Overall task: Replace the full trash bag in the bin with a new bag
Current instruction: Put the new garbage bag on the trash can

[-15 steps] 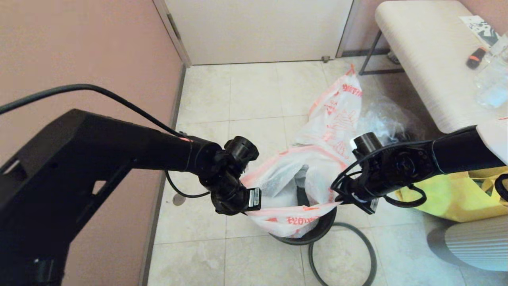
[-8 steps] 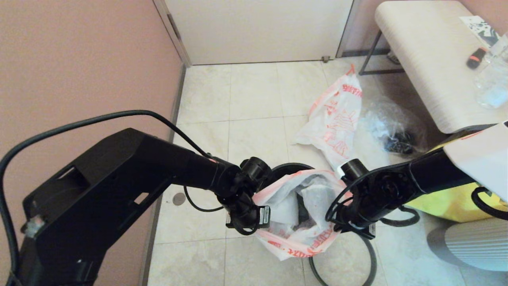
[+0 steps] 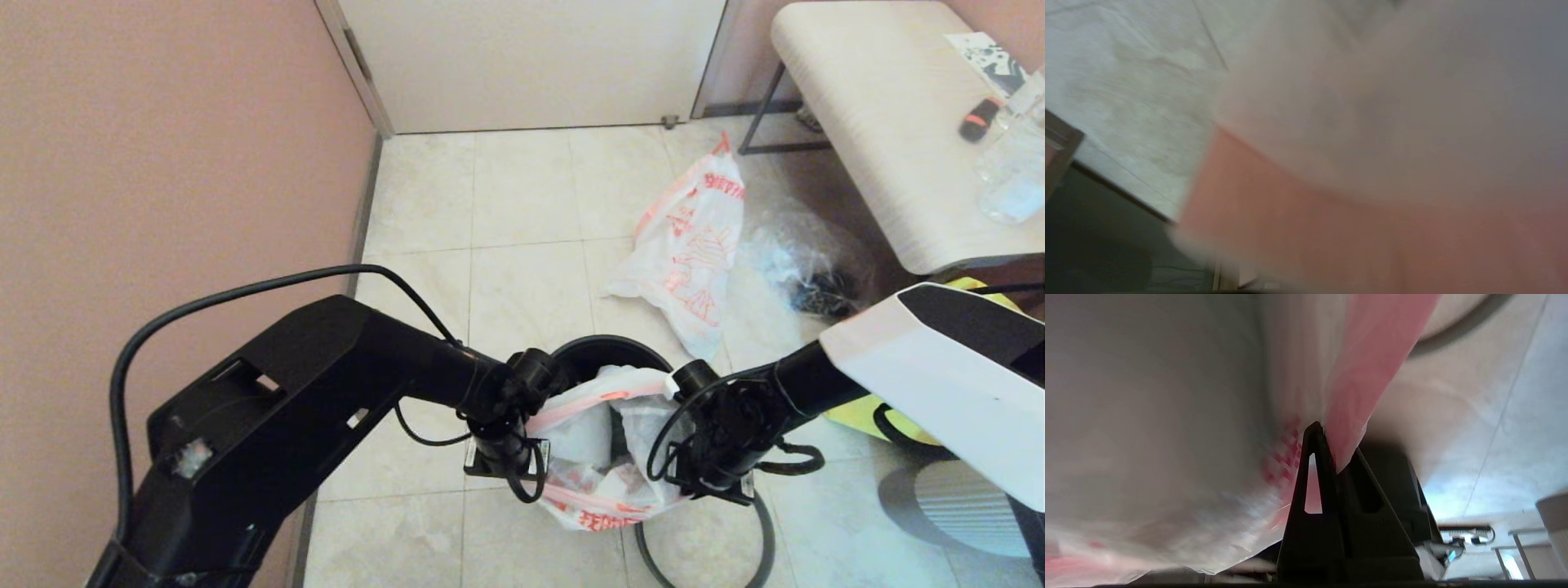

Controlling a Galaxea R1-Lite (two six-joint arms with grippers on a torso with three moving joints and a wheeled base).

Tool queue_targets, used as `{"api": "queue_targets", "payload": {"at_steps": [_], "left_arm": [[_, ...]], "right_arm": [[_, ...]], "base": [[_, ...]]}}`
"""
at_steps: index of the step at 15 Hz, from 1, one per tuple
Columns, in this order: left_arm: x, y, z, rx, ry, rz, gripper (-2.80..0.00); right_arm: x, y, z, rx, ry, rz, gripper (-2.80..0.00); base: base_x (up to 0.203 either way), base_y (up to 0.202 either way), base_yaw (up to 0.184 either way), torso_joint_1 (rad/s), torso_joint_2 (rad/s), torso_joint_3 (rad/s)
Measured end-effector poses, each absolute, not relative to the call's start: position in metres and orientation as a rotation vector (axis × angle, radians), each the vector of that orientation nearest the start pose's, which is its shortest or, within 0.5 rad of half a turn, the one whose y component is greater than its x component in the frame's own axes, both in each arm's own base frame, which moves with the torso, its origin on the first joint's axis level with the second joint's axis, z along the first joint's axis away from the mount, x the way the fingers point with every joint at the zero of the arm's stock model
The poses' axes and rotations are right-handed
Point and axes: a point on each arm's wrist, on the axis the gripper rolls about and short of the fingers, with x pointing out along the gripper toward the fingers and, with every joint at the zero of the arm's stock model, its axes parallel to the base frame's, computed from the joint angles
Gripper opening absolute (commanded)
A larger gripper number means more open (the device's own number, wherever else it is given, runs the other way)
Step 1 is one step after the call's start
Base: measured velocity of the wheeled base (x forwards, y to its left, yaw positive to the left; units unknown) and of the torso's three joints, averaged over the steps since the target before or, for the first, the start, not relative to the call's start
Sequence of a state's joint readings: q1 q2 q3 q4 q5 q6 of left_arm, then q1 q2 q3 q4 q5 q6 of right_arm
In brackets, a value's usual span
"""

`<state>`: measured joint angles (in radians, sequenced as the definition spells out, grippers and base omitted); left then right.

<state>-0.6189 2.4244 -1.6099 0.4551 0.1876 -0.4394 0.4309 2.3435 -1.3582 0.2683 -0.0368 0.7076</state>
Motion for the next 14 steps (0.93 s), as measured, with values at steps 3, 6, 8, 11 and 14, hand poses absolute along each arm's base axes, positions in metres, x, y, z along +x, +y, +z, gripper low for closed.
{"api": "queue_targets", "payload": {"at_steps": [3,6,8,11,14], "left_arm": [[0.37,-0.255,0.017,0.041,1.128,-0.029,-2.8],[0.383,-0.26,0.015,-0.063,1.03,0.022,-2.8],[0.387,-0.262,0.017,-0.129,0.98,0.038,-2.8],[0.391,-0.26,0.02,-0.207,0.894,0.057,-2.8],[0.39,-0.257,0.021,-0.226,0.828,0.021,-2.8]], "right_arm": [[0.389,0.169,0.008,0.342,1.224,-0.105,-2.8],[0.411,0.171,0.012,0.339,1.119,-0.143,-2.8],[0.421,0.174,0.015,0.339,1.04,-0.164,-2.8],[0.435,0.178,0.02,0.373,0.913,-0.146,-2.8],[0.44,0.18,0.025,0.364,0.853,-0.149,-2.8]], "base": [[0.0,0.0,0.0,0.0,0.0,0.0],[0.0,0.0,0.0,0.0,0.0,0.0],[0.0,0.0,0.0,0.0,0.0,0.0],[0.0,0.0,0.0,0.0,0.0,0.0],[0.0,0.0,0.0,0.0,0.0,0.0]]}}
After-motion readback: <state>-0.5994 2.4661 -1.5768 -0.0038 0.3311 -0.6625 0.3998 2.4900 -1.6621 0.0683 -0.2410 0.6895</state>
